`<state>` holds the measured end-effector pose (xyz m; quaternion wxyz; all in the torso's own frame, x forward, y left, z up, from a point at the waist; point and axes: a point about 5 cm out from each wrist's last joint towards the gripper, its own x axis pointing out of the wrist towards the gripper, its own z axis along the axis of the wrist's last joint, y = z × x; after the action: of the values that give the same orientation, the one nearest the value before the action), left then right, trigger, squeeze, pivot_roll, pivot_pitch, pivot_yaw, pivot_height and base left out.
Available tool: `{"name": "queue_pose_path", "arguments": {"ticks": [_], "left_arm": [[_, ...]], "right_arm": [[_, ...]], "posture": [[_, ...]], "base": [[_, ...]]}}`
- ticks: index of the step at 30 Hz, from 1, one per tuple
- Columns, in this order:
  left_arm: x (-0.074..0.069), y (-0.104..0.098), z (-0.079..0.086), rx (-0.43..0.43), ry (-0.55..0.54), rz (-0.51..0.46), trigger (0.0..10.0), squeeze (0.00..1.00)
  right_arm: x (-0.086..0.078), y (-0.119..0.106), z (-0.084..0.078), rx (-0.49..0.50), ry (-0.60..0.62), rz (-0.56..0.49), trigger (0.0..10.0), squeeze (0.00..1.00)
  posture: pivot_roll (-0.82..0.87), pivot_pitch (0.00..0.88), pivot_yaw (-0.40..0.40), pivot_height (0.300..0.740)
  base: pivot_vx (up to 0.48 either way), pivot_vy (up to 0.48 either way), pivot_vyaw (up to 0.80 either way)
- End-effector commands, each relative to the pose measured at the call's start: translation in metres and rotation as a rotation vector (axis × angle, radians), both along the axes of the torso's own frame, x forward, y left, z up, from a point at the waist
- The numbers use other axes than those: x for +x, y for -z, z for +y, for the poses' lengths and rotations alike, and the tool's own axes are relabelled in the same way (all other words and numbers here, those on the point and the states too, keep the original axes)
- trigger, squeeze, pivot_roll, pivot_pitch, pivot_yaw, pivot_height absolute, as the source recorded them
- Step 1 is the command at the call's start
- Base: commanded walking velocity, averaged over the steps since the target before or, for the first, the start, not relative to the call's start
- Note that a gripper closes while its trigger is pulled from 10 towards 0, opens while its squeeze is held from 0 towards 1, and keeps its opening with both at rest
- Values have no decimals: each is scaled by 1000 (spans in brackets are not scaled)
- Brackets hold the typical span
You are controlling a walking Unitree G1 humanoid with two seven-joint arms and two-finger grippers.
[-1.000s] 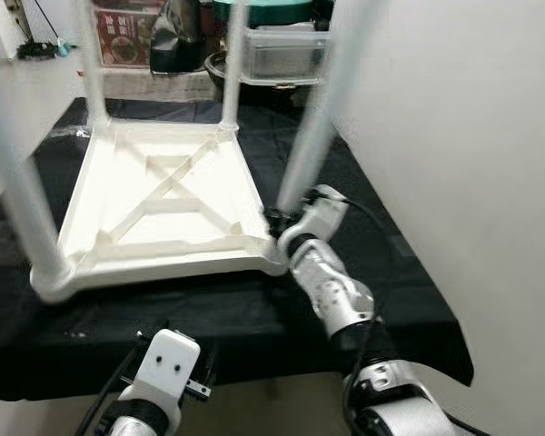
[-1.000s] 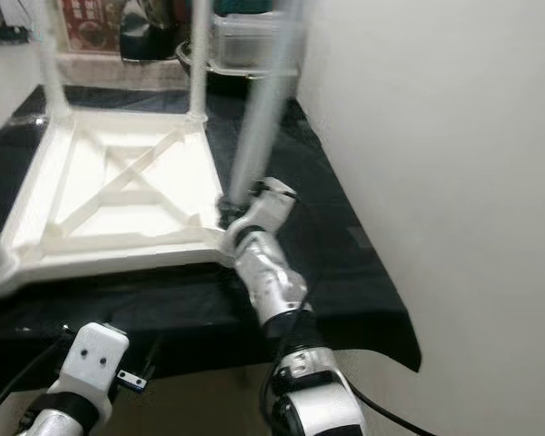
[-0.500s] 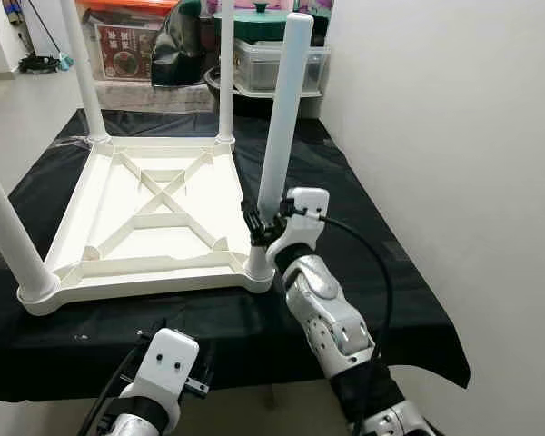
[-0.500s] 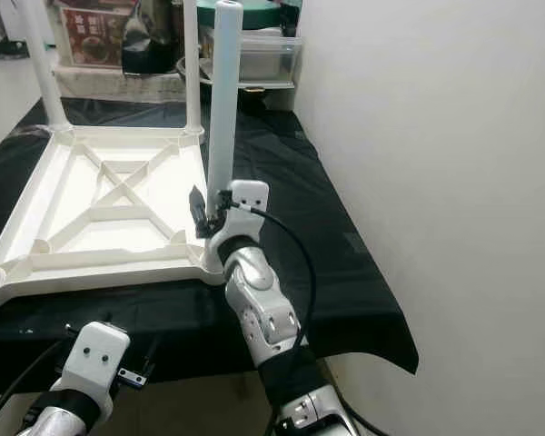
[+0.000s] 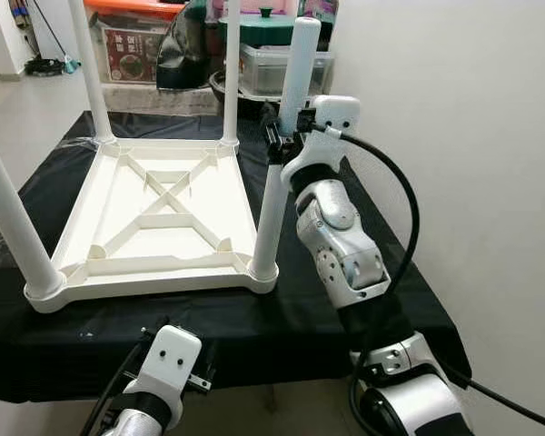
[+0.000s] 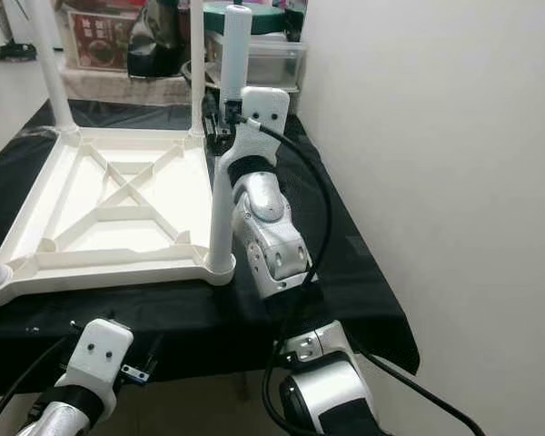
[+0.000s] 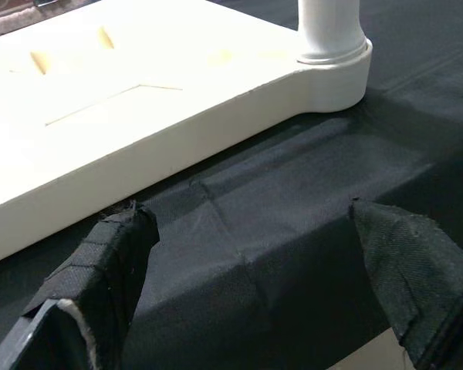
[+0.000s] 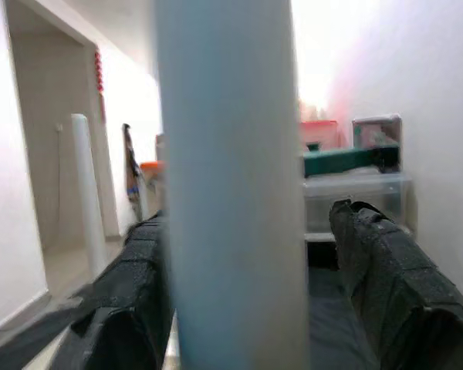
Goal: Building children table
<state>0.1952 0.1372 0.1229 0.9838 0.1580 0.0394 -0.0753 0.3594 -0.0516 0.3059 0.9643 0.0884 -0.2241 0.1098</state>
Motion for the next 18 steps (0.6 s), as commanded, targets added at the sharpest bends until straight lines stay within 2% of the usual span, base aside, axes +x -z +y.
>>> {"name": "queue_pose_path", "arguments": {"ticks": [1, 5, 7, 9, 10, 11, 13, 14, 15, 16, 17, 18], "left_arm": [[-1, 3, -2, -2, 4, 7, 10000, 0], [-1, 4, -1, -2, 0, 8, 10000, 0], [-1, 4, -1, -1, -3, 8, 10000, 0], [-1, 4, -1, -1, -3, 8, 10000, 0], [-1, 4, -1, 0, -3, 8, 10000, 0], [-1, 4, -1, 0, -3, 8, 10000, 0], [-2, 3, -1, 2, -2, 9, 10000, 0], [-2, 3, -1, 2, -2, 9, 10000, 0], [-3, 3, 0, 4, -2, 11, 10000, 0], [-3, 3, 0, 4, -2, 11, 10000, 0], [-5, 1, 0, 9, 6, 19, 10000, 0], [-5, 1, 0, 9, 6, 19, 10000, 0]], "right_arm": [[4, -10, -2, 0, 10, -7, 0, 0], [8, -6, 1, -3, -4, 25, 0, 0], [13, 10, 1, 80, -30, 142, 0, 0], [14, 14, 1, 104, -37, 172, 0, 0], [21, 31, -1, 293, -97, 320, 0, 0], [21, 31, -1, 293, -97, 320, 0, 0], [31, 53, -9, 517, -118, 480, 0, 0], [31, 53, -9, 517, -118, 480, 0, 0], [35, 67, -13, 612, -133, 558, 0, 0], [35, 67, -13, 612, -133, 558, 0, 0], [39, 105, -13, 818, -166, 731, 0, 0], [39, 105, -13, 818, -166, 731, 0, 0]], "posture": [[234, 0, -114, 740], [236, 0, -116, 740], [236, 0, -115, 740], [236, 0, -115, 740], [238, 0, -116, 740], [238, 0, -116, 740], [250, 0, -116, 740], [250, 0, -116, 740], [254, 0, -110, 740], [254, 0, -110, 740], [273, 0, -108, 740], [273, 0, -108, 740]], "base": [[0, 0, 0], [0, 0, 0], [0, 0, 0], [0, 0, 0], [0, 0, 0], [0, 0, 0], [0, 0, 0], [0, 0, 0], [0, 0, 0], [0, 0, 0], [0, 0, 0], [0, 0, 0]]}}
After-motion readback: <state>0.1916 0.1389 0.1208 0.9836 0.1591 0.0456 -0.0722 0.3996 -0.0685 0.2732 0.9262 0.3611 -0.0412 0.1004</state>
